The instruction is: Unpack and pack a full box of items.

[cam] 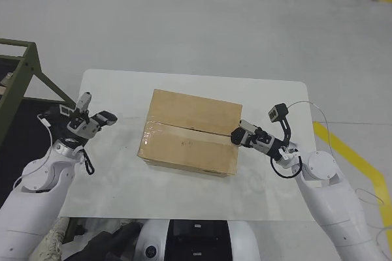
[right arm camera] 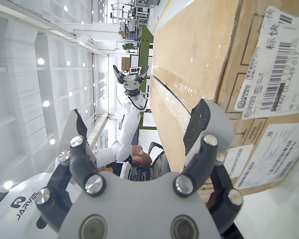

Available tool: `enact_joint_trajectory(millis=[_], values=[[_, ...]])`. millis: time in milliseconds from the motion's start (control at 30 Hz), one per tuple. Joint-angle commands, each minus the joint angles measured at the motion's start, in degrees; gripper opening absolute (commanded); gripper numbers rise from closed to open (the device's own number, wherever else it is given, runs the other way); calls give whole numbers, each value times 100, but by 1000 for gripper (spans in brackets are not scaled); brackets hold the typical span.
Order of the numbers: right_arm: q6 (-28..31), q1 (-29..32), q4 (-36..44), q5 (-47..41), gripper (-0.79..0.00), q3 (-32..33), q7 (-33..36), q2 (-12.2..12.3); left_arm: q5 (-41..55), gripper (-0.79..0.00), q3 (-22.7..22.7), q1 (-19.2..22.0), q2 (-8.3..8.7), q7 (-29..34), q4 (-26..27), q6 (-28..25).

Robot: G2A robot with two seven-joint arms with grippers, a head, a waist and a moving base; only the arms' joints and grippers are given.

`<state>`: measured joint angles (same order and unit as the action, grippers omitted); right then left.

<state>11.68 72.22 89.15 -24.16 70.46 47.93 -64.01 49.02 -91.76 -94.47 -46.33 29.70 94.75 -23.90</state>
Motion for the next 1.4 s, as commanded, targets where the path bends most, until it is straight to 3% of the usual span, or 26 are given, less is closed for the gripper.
enact_joint_trajectory(millis=[0, 167, 367, 700, 1033, 1100, 1367], values=[[0, 0, 0, 0, 0, 0, 0, 0, -180, 0, -2, -240, -20, 9, 90, -116], [0, 0, 0, 0, 0, 0, 0, 0, -428, 0, 156, -532, -85, -70, 198, -60], [0, 0, 0, 0, 0, 0, 0, 0, -647, 0, 502, -538, -197, -331, 34, -152], [0, 0, 0, 0, 0, 0, 0, 0, -1278, 0, 1255, 311, -460, -1474, -501, -171], [0, 0, 0, 0, 0, 0, 0, 0, -1414, 0, 1495, 832, -643, -1845, -933, -77], [0, 0, 0, 0, 0, 0, 0, 0, -1415, -102, 1483, 846, -670, -1884, -1003, -174], [0, 0, 0, 0, 0, 0, 0, 0, -1383, -357, 1369, 812, -749, -1905, -1104, -300]])
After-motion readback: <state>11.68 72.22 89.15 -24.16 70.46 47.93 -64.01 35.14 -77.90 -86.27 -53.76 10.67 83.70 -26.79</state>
